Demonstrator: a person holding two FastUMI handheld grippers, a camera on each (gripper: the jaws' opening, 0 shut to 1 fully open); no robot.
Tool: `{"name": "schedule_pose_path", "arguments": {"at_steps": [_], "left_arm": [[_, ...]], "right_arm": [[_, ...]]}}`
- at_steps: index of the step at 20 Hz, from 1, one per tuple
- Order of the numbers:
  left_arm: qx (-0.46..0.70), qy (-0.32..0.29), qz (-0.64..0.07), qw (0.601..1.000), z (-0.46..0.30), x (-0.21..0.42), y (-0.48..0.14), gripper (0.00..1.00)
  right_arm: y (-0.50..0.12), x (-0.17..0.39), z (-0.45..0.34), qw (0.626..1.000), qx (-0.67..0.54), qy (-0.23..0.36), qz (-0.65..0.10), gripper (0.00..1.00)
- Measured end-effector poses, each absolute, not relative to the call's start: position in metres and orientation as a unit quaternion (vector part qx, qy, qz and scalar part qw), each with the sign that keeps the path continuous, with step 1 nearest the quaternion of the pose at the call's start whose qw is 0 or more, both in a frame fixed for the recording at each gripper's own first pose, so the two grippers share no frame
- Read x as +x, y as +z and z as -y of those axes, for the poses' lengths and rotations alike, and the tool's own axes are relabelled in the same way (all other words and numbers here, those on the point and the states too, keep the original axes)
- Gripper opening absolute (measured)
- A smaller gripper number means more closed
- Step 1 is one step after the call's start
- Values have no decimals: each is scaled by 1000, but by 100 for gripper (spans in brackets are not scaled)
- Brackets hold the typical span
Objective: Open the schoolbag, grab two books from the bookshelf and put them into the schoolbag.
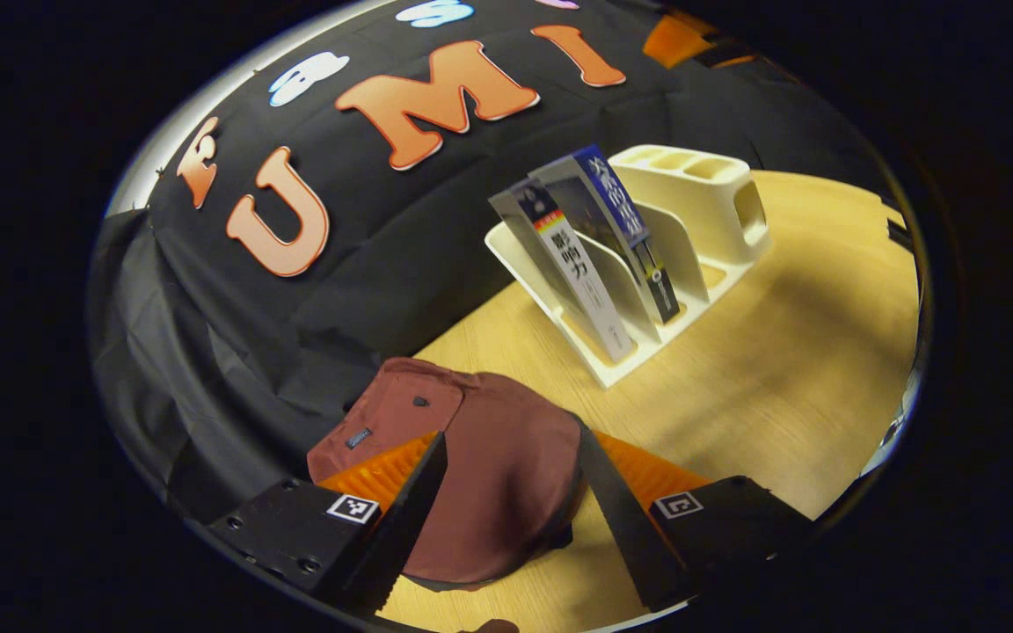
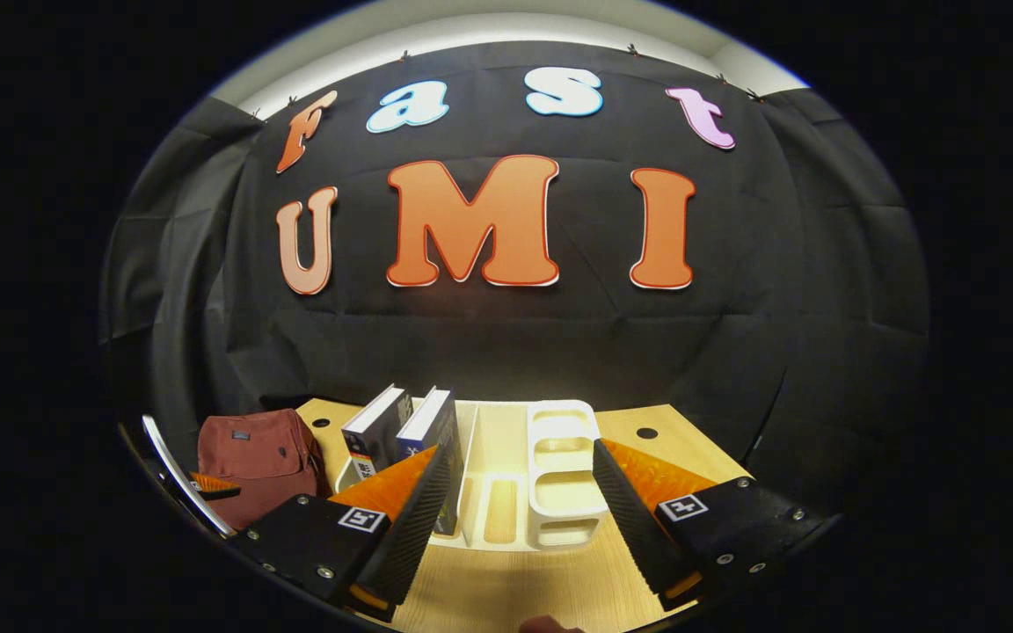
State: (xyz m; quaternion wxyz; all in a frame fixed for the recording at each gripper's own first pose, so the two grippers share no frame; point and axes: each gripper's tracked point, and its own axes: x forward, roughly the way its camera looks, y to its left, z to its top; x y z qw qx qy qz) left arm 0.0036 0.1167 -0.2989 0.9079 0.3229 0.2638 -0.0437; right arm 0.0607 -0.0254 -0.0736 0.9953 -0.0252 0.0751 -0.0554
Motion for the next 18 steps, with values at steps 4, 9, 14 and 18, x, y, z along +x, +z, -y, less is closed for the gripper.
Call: {"name": "schedule_pose_path", "arguments": {"at_steps": [4, 9, 14, 18], "left_arm": [[375, -31, -308, 874, -138, 1, -336, 98], [410, -5, -343, 845, -158, -2, -361, 97], [417, -14, -361, 834, -158, 3, -359, 61], [403, -23, -371, 836, -158, 7, -332, 33]], "right_arm": [[-79, 67, 33, 995, -20, -55, -81, 97], [-82, 75, 40, 995, -12, -55, -83, 97], [-85, 81, 43, 995, -2, -52, -86, 97], [-86, 86, 41, 995, 3, -41, -93, 97]]}}
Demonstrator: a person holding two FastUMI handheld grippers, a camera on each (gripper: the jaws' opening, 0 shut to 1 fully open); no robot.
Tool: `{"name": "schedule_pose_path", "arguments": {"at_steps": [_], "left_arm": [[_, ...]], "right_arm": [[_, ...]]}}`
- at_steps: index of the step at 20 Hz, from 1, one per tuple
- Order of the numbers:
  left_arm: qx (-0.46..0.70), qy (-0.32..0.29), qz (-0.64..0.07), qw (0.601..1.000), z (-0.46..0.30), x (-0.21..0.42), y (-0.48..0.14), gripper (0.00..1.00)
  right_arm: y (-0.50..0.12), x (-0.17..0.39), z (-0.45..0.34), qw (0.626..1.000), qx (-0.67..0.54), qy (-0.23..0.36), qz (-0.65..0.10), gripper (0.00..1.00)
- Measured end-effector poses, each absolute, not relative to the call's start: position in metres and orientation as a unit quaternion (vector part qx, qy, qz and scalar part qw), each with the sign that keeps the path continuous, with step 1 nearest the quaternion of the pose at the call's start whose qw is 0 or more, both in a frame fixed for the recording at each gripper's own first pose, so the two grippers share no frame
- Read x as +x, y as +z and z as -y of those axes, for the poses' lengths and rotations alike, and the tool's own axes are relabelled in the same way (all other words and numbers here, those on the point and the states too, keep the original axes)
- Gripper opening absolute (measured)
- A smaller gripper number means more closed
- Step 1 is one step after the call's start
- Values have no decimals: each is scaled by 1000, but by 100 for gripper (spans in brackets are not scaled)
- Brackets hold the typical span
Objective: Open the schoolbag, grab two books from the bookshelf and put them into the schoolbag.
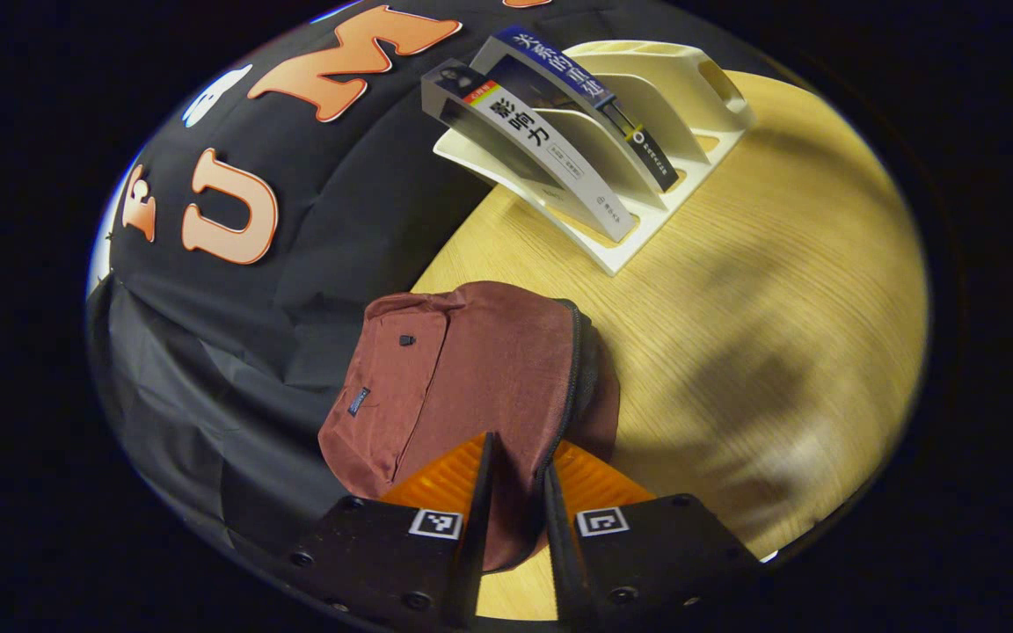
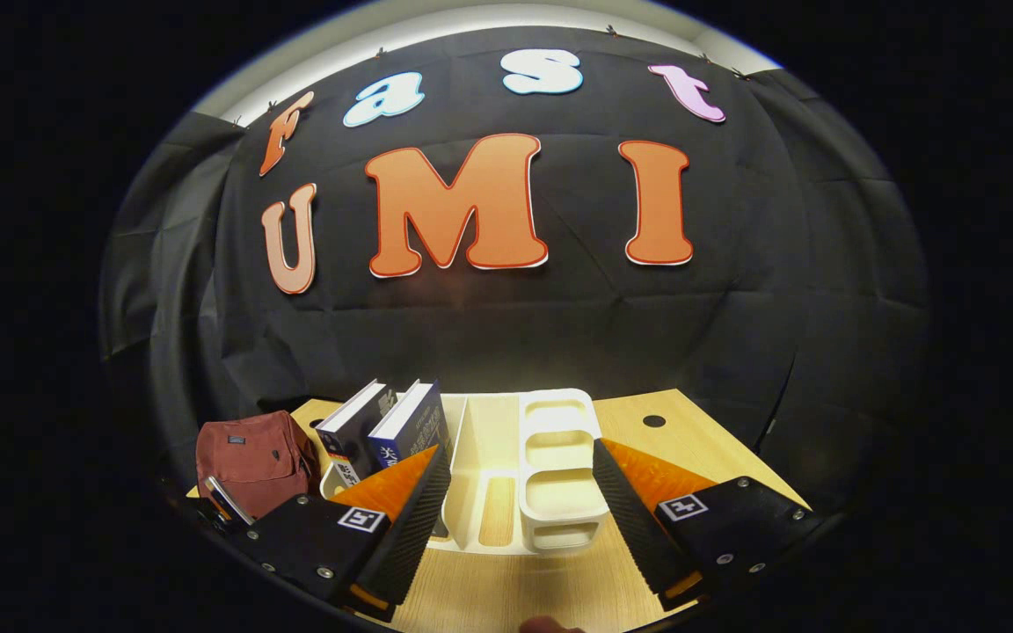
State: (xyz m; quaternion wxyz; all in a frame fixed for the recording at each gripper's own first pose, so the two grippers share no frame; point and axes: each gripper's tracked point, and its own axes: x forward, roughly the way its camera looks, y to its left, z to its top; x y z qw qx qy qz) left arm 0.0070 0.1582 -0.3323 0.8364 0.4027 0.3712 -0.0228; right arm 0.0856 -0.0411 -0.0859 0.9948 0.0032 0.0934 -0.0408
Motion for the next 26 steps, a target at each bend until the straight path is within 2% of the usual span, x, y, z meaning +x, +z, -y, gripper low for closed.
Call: {"name": "schedule_pose_path", "arguments": {"at_steps": [1, 3, 5, 13, 20, 23, 26], "left_arm": [[397, -24, -373, 838, -160, 8, -325, 24], [386, -27, -387, 837, -164, 8, -313, 14], [375, -34, -392, 839, -166, 15, -298, 10], [328, -65, -376, 864, -183, 51, -226, 7], [284, -136, -365, 876, -213, 82, -176, 7], [281, -179, -366, 869, -225, 96, -163, 8], [284, -201, -355, 868, -241, 114, -148, 7]], "right_arm": [[-86, 87, 40, 995, 6, -37, -97, 97], [-87, 90, 33, 994, 11, -24, -106, 97], [-84, 94, 24, 994, 13, -9, -112, 97], [-53, 113, -25, 990, -23, 34, -136, 97], [-45, 139, -88, 976, -51, 40, -206, 97], [-39, 153, -120, 969, -67, 61, -232, 97], [-36, 172, -135, 959, -95, 54, -262, 97]]}}
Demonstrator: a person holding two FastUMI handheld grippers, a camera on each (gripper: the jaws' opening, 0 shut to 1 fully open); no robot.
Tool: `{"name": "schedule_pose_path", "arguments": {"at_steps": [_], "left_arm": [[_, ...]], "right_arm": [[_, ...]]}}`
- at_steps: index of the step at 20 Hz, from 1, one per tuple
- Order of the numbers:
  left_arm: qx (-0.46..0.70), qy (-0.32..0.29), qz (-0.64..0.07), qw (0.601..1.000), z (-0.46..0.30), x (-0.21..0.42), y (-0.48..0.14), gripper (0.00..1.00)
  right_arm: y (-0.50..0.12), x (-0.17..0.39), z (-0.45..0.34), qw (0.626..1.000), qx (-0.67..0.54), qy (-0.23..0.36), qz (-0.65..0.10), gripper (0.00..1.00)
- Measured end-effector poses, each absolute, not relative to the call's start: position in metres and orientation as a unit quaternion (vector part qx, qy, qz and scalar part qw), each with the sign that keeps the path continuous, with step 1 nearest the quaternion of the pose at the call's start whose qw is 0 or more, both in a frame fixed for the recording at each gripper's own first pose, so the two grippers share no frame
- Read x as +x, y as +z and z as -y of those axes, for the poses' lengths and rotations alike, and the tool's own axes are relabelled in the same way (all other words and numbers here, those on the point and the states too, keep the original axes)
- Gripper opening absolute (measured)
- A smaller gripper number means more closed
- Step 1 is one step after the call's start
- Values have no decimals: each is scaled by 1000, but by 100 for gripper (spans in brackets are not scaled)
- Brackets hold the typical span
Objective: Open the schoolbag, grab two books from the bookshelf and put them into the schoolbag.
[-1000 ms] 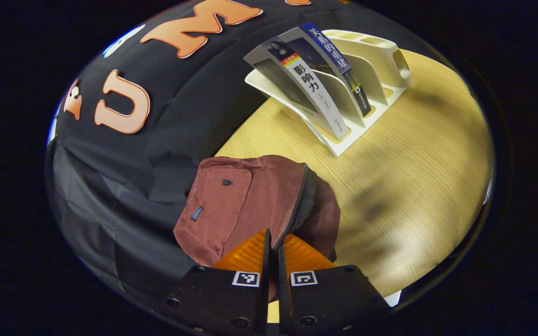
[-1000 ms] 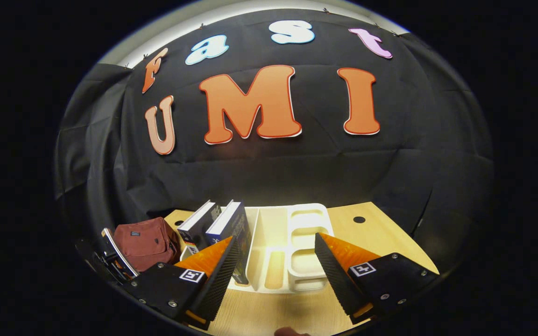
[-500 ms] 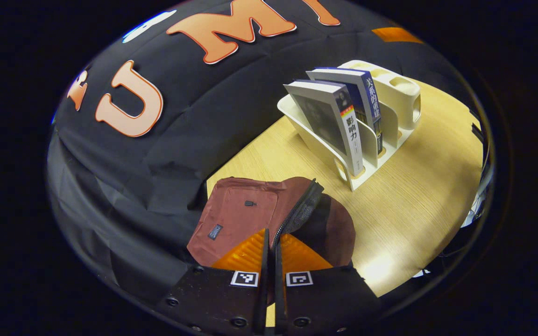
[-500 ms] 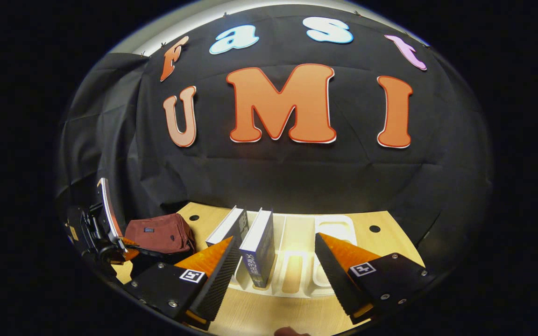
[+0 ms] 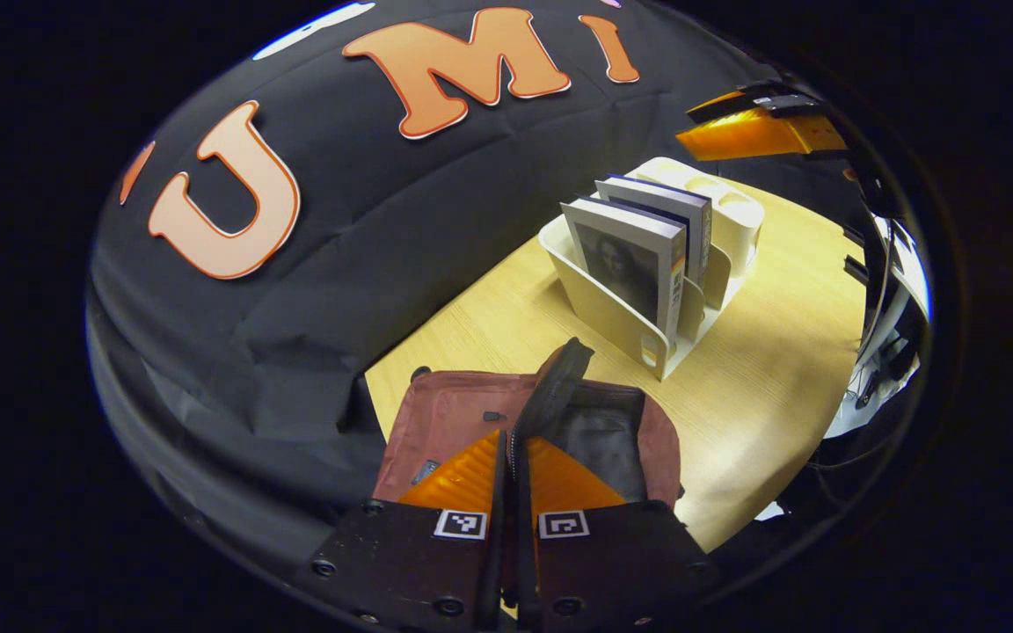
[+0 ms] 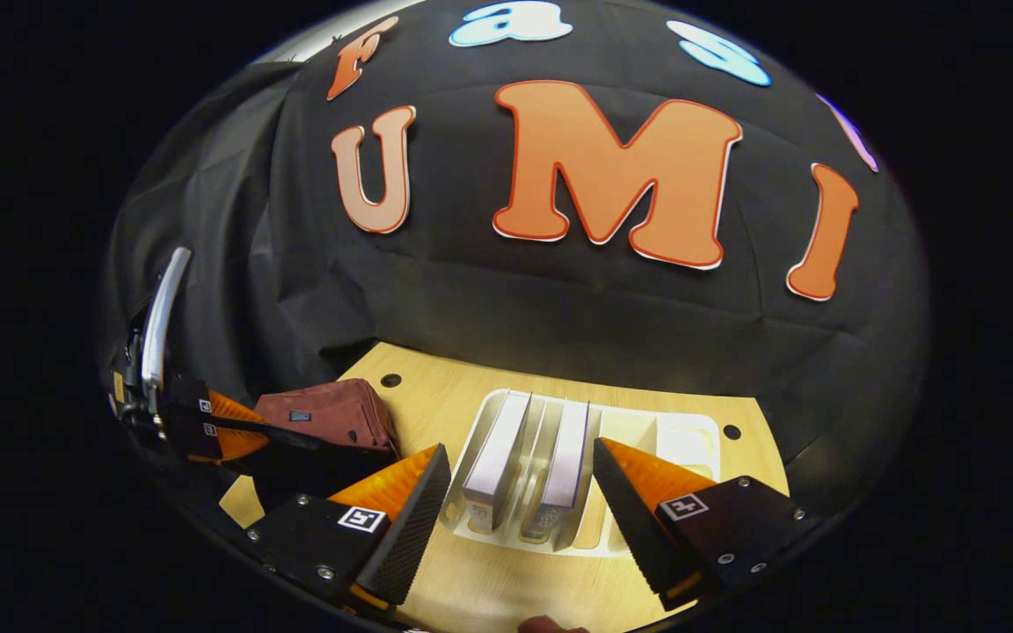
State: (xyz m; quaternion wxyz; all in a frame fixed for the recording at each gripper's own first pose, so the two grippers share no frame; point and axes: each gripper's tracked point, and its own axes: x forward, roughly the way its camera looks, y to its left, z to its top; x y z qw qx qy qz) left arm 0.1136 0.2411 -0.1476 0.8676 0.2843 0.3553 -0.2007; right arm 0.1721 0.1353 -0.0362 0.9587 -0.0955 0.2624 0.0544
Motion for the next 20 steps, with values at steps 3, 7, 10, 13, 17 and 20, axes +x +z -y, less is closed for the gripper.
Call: {"name": "schedule_pose_path", "arguments": {"at_steps": [3, 7, 10, 13, 17, 20], "left_arm": [[271, -222, -351, 869, -248, 119, -138, 8], [277, -243, -340, 865, -259, 131, -129, 7], [271, -258, -333, 865, -264, 136, -128, 7], [266, -271, -340, 860, -273, 134, -138, 7], [264, -278, -335, 861, -278, 142, -142, 8], [259, -280, -343, 859, -282, 143, -145, 7]], "right_arm": [[-42, 194, -153, 946, -86, 60, -306, 97], [-61, 212, -165, 919, -68, 51, -386, 97], [-83, 227, -161, 888, -77, 32, -452, 97], [-113, 233, -161, 851, -57, 24, -521, 97], [-149, 233, -152, 804, -65, 2, -591, 98], [-168, 235, -151, 780, -77, -10, -621, 97]]}}
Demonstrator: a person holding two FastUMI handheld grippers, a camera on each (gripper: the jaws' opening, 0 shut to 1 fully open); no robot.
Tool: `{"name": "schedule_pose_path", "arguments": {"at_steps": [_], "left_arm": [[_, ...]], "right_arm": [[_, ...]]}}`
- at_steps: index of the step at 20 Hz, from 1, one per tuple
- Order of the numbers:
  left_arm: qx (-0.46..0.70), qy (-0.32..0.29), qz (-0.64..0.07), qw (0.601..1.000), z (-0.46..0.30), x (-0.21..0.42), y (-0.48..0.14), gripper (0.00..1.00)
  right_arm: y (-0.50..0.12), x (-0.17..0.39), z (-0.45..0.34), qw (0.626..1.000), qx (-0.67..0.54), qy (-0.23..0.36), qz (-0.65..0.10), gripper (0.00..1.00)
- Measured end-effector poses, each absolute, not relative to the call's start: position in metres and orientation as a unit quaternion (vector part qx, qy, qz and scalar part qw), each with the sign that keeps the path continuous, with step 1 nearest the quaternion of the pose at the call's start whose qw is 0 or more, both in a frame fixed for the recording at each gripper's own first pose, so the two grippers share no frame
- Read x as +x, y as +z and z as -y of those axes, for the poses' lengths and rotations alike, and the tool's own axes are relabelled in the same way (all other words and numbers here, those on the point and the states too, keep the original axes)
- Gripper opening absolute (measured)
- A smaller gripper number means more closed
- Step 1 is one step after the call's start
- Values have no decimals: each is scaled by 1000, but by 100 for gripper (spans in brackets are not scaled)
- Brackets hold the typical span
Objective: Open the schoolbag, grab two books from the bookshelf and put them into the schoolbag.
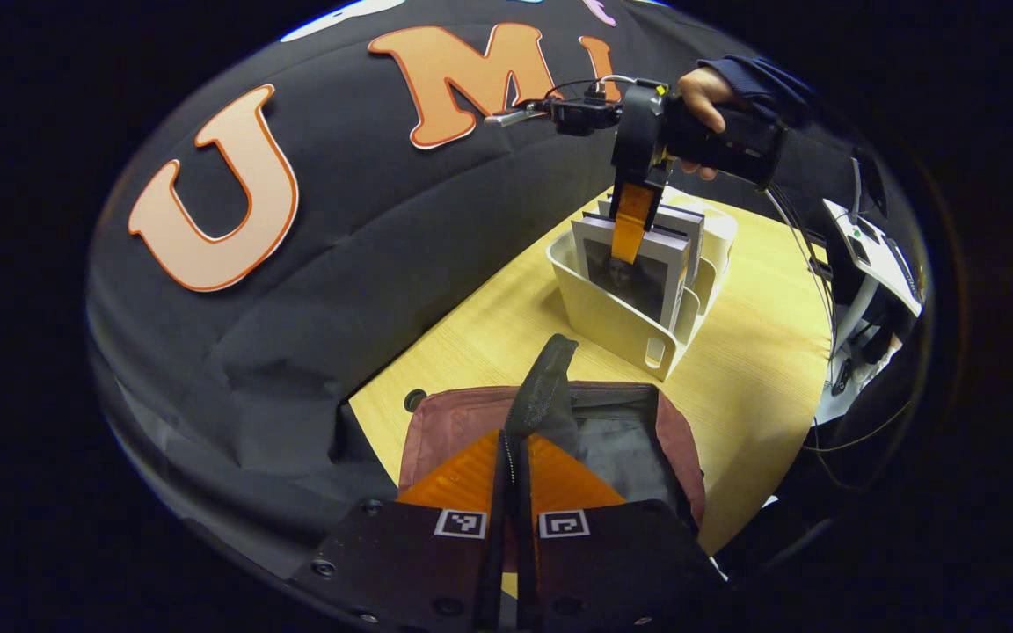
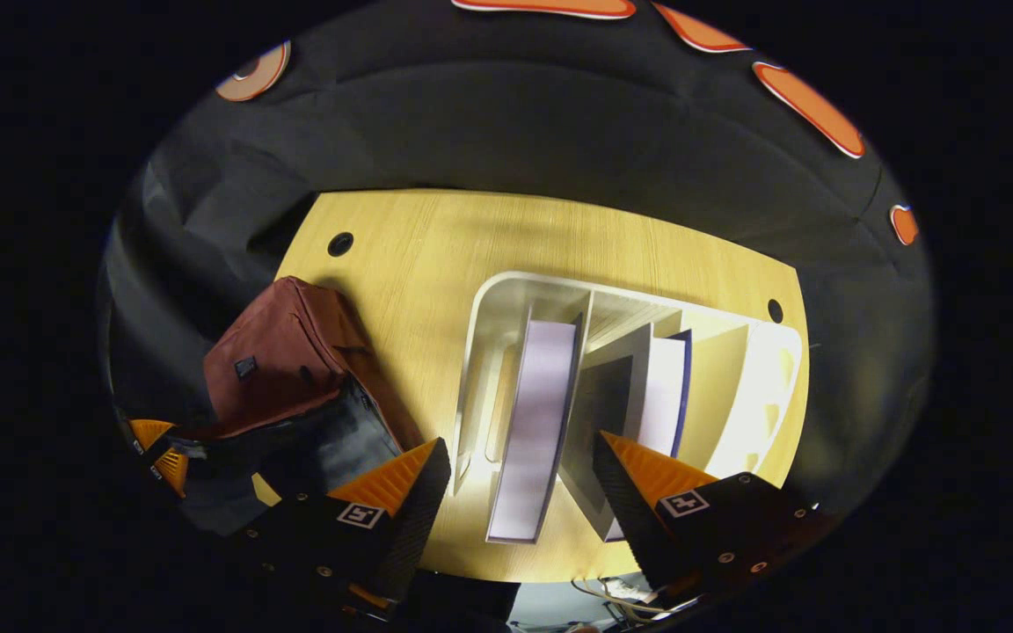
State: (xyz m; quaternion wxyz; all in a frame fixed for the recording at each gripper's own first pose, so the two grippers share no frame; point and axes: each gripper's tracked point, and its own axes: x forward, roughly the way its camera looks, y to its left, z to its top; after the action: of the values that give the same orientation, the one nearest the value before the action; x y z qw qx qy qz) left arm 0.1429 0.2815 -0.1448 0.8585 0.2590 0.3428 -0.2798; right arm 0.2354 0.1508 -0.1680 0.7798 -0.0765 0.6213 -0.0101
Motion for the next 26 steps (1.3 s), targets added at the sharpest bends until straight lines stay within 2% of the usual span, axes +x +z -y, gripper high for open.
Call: {"name": "schedule_pose_path", "arguments": {"at_steps": [2, 3, 4, 5, 6, 7, 9, 10, 11, 12, 13, 21, 26], "left_arm": [[265, -282, -342, 856, -282, 146, -144, 8], [267, -283, -343, 855, -282, 145, -144, 7], [268, -284, -344, 854, -282, 144, -144, 7], [269, -287, -345, 852, -281, 143, -143, 7], [269, -289, -346, 851, -280, 143, -144, 7], [270, -290, -346, 851, -280, 143, -143, 7], [270, -289, -347, 850, -280, 143, -143, 7], [270, -288, -348, 850, -280, 144, -144, 7], [269, -287, -348, 851, -281, 143, -144, 7], [269, -287, -349, 851, -281, 142, -144, 7], [268, -287, -348, 851, -283, 140, -144, 7], [262, -286, -353, 851, -287, 142, -146, 7], [255, -290, -360, 850, -288, 143, -142, 7]], "right_arm": [[-180, 233, -152, 761, -87, -17, -642, 92], [-183, 232, -152, 755, -93, -18, -649, 87], [-187, 231, -154, 750, -97, -19, -655, 73], [-194, 228, -155, 745, -99, -22, -660, 65], [-199, 224, -156, 738, -99, -27, -666, 69], [-204, 220, -155, 731, -102, -33, -674, 57], [-208, 215, -156, 722, -97, -31, -684, 48], [-206, 213, -159, 722, -92, -36, -684, 46], [-200, 215, -159, 725, -85, -41, -682, 50], [-194, 216, -157, 729, -83, -43, -678, 42], [-189, 217, -155, 736, -78, -45, -671, 39], [-100, 198, -146, 780, -10, -34, -625, 36], [-39, 168, -153, 812, 28, -20, -582, 36]]}}
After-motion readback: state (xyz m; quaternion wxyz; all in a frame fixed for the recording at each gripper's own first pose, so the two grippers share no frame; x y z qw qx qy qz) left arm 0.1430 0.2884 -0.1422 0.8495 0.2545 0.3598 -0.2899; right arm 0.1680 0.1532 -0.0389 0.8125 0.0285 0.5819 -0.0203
